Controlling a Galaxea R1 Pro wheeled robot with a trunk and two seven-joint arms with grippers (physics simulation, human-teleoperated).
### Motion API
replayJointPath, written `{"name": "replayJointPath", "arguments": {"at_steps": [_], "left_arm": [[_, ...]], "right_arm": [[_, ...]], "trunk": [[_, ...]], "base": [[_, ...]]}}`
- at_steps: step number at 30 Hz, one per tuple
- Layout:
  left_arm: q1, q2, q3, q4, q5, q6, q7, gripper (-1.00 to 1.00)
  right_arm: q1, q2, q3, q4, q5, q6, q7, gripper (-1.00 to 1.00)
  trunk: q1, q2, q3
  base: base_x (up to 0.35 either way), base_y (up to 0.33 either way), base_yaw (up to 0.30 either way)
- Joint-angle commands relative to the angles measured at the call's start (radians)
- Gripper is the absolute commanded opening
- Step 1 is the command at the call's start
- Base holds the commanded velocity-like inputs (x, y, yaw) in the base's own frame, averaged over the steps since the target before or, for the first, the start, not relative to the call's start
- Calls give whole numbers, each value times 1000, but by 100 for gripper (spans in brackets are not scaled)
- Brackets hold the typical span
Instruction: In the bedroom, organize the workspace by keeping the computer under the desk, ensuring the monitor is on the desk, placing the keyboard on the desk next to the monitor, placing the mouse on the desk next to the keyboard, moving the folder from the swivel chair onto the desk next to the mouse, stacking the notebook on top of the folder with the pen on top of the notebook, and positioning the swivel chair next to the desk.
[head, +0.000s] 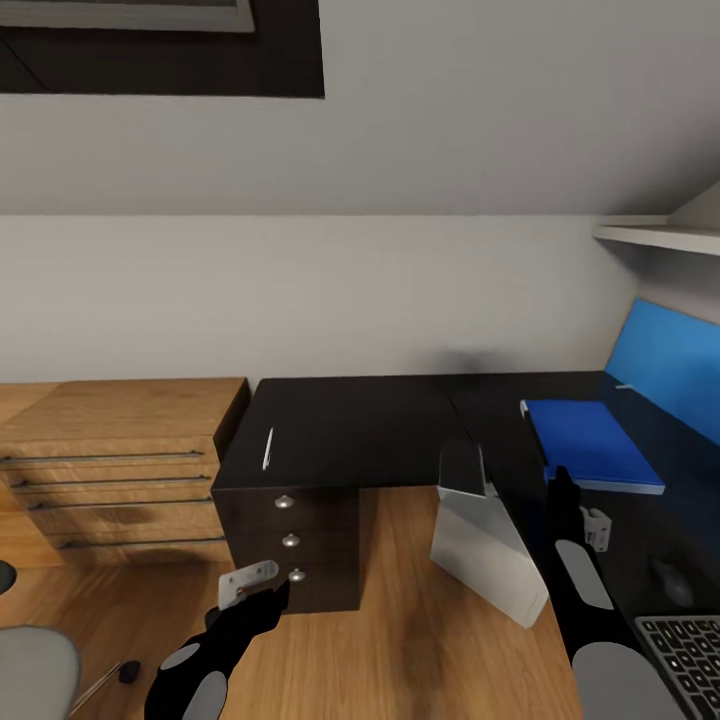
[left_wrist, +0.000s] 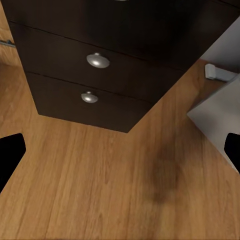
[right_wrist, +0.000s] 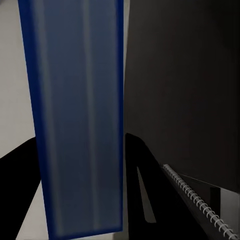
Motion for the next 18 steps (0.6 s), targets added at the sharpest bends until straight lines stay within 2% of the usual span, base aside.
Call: {"name": "replayJointPath", "arguments": {"at_steps": [1, 8, 12, 18], "left_arm": [[-1, 1, -2, -2, 10, 1, 10, 100], [-1, 1, -1, -2, 10, 1, 10, 100], [-1, 1, -1, -2, 10, 1, 10, 100], [-1, 3, 3, -2, 10, 1, 10, 100]], "right_arm": [[-1, 0, 0, 1, -11, -2, 7, -100], [-1, 0, 0, 2, -10, -2, 6, -100], [-1, 0, 0, 2, -10, -2, 5, -100], [-1, 0, 0, 12, -11, -2, 2, -100]], "trunk": [[4, -8, -4], [31, -57, -26], [31, -57, -26], [31, -57, -26]], "base": [[0, 0, 0], [0, 0, 0], [0, 0, -4], [0, 0, -109]]}}
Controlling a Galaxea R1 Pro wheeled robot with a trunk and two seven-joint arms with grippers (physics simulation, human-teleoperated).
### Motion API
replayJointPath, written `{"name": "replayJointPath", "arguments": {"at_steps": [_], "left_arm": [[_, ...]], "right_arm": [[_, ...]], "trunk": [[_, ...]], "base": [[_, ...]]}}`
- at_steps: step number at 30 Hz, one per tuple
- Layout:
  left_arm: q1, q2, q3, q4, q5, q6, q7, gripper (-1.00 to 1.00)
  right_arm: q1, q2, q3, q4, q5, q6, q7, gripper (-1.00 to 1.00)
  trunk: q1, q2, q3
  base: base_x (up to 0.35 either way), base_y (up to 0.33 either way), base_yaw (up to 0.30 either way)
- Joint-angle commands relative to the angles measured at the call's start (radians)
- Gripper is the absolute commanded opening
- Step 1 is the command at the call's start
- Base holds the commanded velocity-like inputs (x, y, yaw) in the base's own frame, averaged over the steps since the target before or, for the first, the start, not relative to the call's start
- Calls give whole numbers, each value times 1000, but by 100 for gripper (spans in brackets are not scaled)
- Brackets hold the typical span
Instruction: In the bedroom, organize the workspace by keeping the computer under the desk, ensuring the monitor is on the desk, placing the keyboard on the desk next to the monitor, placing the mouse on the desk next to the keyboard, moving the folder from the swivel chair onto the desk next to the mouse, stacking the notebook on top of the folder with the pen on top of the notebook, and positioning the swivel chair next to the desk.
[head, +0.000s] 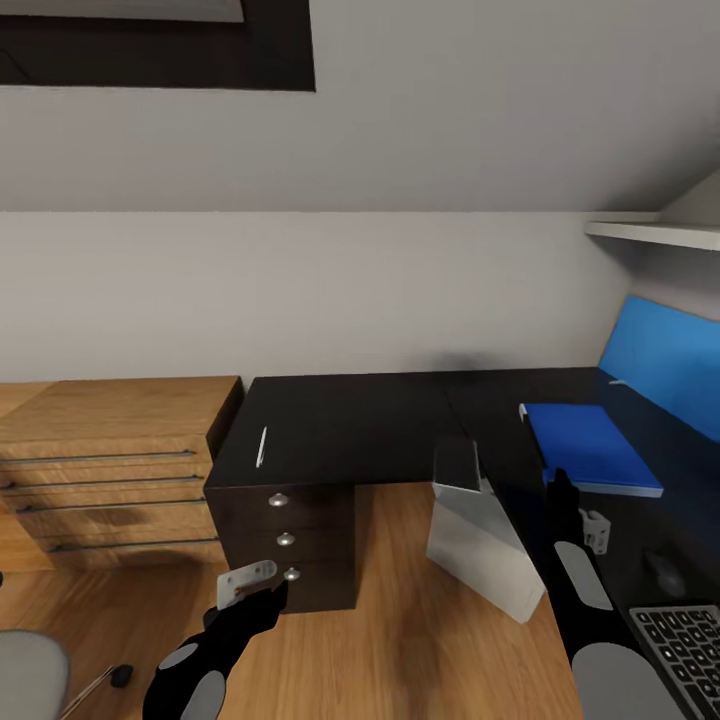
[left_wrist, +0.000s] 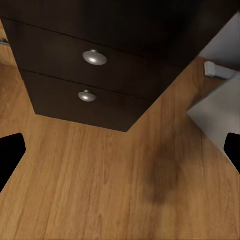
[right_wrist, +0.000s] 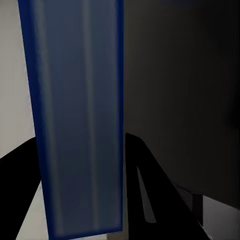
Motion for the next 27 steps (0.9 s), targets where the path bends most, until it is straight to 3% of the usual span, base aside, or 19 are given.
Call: {"name": "replayJointPath", "arguments": {"at_steps": [1, 27], "left_arm": [[-1, 1, -2, -1, 10, 1, 10, 100], [-1, 4, -1, 0, 10, 1, 10, 100]], "right_arm": [[-1, 0, 0, 2, -11, -2, 4, -100], [1, -8, 8, 42, -7, 6, -32, -100]], "trunk": [[0, -1, -1], [0, -1, -1]], "base": [[0, 0, -62], [-41, 0, -3]]}}
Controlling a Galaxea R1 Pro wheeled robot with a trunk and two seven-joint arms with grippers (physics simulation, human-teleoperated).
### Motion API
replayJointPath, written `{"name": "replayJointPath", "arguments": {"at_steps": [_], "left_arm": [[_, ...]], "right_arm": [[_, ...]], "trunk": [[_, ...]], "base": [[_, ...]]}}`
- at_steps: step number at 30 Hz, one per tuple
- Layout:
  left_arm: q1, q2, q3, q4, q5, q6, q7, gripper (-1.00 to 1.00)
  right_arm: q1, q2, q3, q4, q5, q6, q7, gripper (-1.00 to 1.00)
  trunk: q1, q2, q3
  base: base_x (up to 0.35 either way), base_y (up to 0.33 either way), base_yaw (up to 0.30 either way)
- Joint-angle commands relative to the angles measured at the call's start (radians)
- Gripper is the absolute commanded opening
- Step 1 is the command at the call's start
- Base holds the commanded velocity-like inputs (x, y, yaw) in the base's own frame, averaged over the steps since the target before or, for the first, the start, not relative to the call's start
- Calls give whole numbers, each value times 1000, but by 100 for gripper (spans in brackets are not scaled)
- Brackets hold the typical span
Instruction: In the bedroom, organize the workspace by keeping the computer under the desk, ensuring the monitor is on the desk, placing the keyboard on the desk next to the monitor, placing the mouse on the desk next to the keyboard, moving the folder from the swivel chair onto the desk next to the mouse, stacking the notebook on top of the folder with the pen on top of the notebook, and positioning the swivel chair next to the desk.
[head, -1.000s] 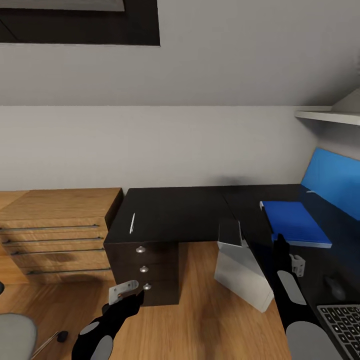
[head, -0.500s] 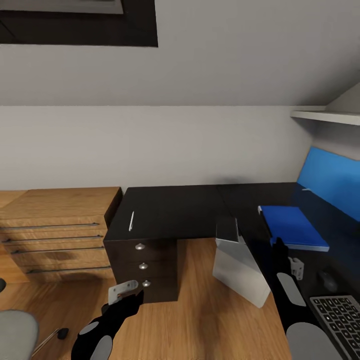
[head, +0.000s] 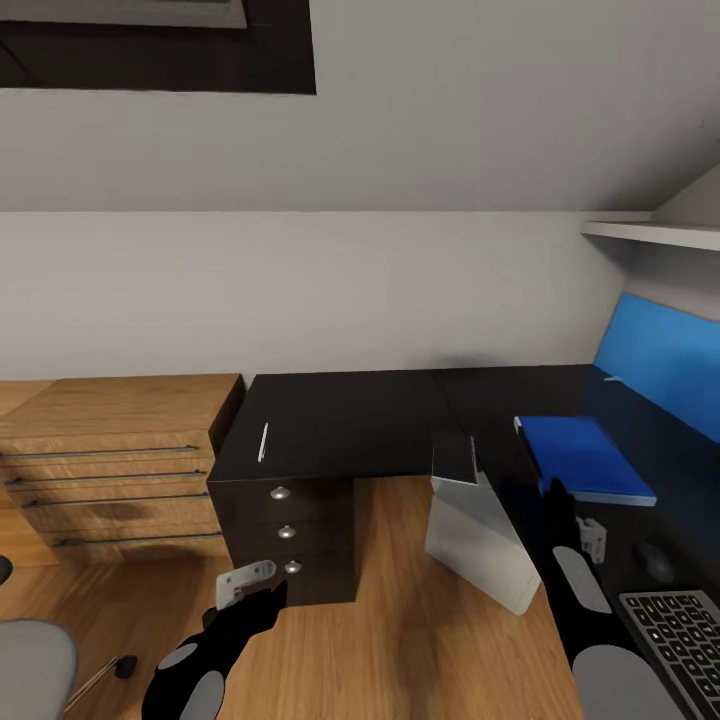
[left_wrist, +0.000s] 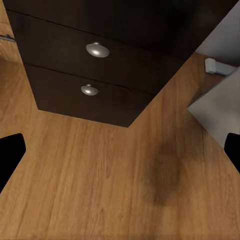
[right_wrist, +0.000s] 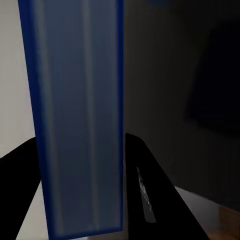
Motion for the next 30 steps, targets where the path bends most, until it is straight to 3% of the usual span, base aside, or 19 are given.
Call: {"name": "replayJointPath", "arguments": {"at_steps": [1, 7, 30], "left_arm": [[-1, 1, -3, -1, 10, 1, 10, 100], [-1, 0, -3, -1, 10, 1, 10, 100], [-1, 1, -3, 0, 9, 1, 10, 100]], "right_arm": [[-1, 0, 0, 2, -10, -2, -3, -100], [-1, -6, 3, 6, -6, 9, -110, -100], [-1, -9, 3, 6, -6, 15, -126, -100]], "trunk": [[0, -1, -1], [0, -1, -1], [0, -1, -1]], "base": [[0, 0, 0], [0, 0, 0], [43, -17, 0]]}}
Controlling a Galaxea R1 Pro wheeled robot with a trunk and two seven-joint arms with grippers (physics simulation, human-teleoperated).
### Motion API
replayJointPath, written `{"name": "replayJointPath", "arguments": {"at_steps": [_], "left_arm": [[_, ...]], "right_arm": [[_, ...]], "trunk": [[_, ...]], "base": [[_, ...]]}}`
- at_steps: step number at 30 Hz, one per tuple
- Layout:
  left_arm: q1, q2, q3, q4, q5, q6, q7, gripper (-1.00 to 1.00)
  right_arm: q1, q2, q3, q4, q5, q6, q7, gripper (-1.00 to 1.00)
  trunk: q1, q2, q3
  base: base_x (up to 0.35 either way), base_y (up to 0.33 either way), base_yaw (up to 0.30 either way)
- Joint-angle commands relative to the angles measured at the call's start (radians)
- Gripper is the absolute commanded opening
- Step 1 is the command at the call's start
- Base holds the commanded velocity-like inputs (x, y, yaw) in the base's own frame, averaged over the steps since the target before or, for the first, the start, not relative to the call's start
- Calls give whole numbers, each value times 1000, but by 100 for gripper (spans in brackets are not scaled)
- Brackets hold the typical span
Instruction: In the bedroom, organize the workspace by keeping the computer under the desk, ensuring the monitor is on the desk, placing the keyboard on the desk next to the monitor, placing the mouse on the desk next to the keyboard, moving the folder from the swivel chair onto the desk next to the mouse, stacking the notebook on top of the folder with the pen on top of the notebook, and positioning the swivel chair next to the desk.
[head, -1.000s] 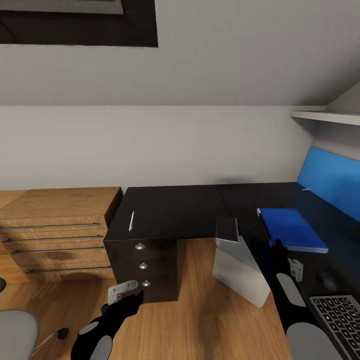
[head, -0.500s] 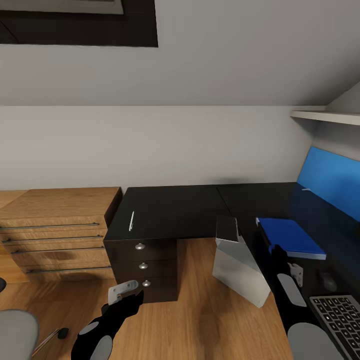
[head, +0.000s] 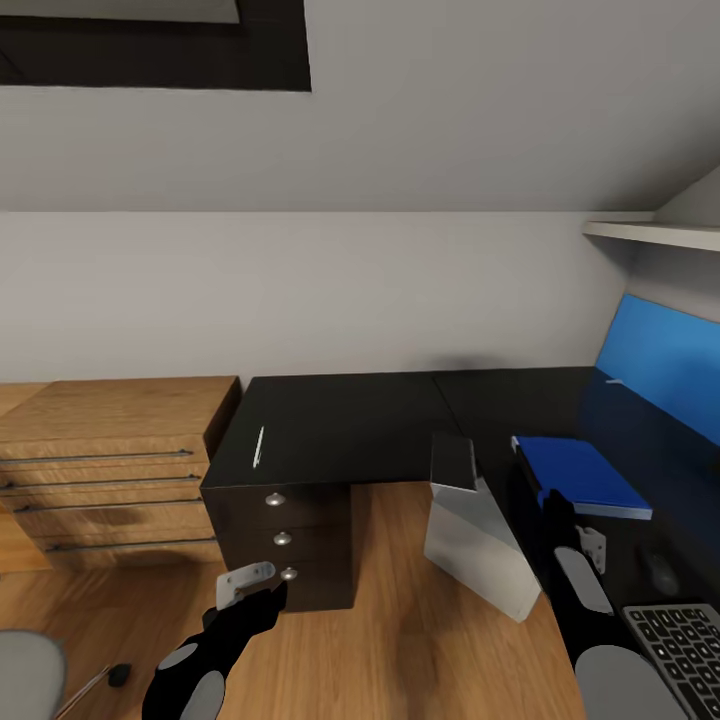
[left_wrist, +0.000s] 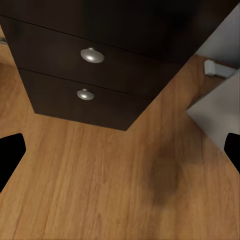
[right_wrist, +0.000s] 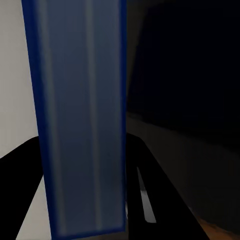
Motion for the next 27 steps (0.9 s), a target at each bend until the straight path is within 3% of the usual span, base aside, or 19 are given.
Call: {"name": "replayJointPath", "arguments": {"at_steps": [1, 14, 15, 27], "left_arm": [[-1, 1, -2, -1, 10, 1, 10, 100], [-1, 0, -3, -1, 11, 1, 10, 100], [-1, 0, -3, -1, 11, 1, 10, 100], [-1, -1, -4, 0, 12, 1, 10, 100]], "right_arm": [[0, 0, 2, -1, -9, -3, -3, -100], [0, 0, 2, -1, -8, -1, -4, -100], [0, 0, 2, -2, -8, -2, -4, 100], [0, 0, 1, -2, -8, -2, -3, 100]], "trunk": [[0, -1, -1], [0, -1, -1], [0, -1, -1], [0, -1, -1]], "base": [[95, -71, 0], [11, -8, 0], [0, 0, 0], [0, 0, 0]]}}
